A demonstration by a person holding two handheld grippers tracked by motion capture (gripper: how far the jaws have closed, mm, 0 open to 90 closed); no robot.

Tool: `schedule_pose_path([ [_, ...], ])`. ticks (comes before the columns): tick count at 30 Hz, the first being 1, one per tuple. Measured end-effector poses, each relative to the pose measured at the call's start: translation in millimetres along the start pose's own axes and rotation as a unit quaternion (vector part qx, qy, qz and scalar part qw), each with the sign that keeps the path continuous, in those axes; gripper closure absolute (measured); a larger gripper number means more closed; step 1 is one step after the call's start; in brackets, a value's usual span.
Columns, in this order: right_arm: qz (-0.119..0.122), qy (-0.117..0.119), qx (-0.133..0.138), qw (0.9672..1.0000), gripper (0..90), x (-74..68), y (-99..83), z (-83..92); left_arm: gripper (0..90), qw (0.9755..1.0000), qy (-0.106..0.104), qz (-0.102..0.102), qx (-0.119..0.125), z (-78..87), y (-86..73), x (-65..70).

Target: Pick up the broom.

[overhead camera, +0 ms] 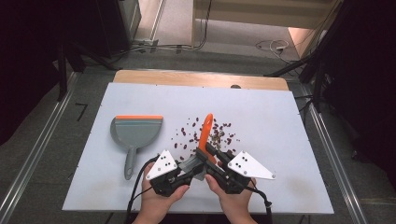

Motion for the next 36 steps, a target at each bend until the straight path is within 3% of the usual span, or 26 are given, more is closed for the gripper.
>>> schedule_pose_path([
  [3,0.003,0.002,-0.001,1.0000,68.3,-0.2,-1.0,-1.3,83.3,1.0000,0.005,-0.007,-0.004,1.3,-0.1,-1.4],
  [7,0.023,0.014,-0.001,0.9996,63.7,-2.8,0.0,-1.6,85.5,0.9999,-0.011,-0.010,-0.008,4.4,1.3,-3.5],
  [11,0.015,0.058,-0.003,0.9982,50.3,-5.9,2.3,1.0,86.0,0.9998,-0.016,-0.006,-0.006,10.7,2.9,-12.6],
  [16,0.013,0.094,-0.014,0.9954,49.3,-1.6,2.2,6.5,86.0,0.9987,-0.047,-0.019,0.003,22.7,8.5,-19.3],
  [18,0.002,0.118,-0.026,0.9926,49.1,2.2,1.4,8.3,86.0,0.9975,-0.067,-0.019,0.007,27.8,10.6,-20.3],
  [20,-0.018,0.156,-0.038,0.9869,48.9,5.3,0.4,9.7,86.0,0.9953,-0.094,-0.022,0.010,32.4,12.1,-20.0],
  [23,-0.049,0.221,-0.059,0.9722,47.8,6.1,-2.6,12.7,85.9,0.9910,-0.131,-0.028,0.011,37.8,13.8,-18.5],
  [25,-0.051,0.247,-0.078,0.9647,46.9,5.6,-6.9,14.5,85.9,0.9877,-0.153,-0.031,0.014,41.3,14.9,-16.7],
  [28,-0.047,0.255,-0.091,0.9615,48.2,6.0,-11.2,16.1,85.9,0.9807,-0.192,-0.034,0.010,45.2,14.9,-10.2],
  [34,-0.054,0.310,-0.095,0.9444,51.3,-7.1,-10.3,20.7,85.8,0.9703,-0.238,-0.041,-0.007,44.3,10.3,3.8],
  [36,-0.056,0.318,-0.098,0.9415,51.2,-11.2,-11.8,20.3,85.8,0.9674,-0.250,-0.041,-0.014,42.9,8.3,8.9],
])
Point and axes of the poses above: each handheld gripper's, and its own axes: z roughly backward along the jaws, y roughly out of its top, x roughly to its right, the point moved 10 cm from there along -z, roughly forward along the jaws, and after that the axes turned 4 degrees about x, right-handed, at the moved point
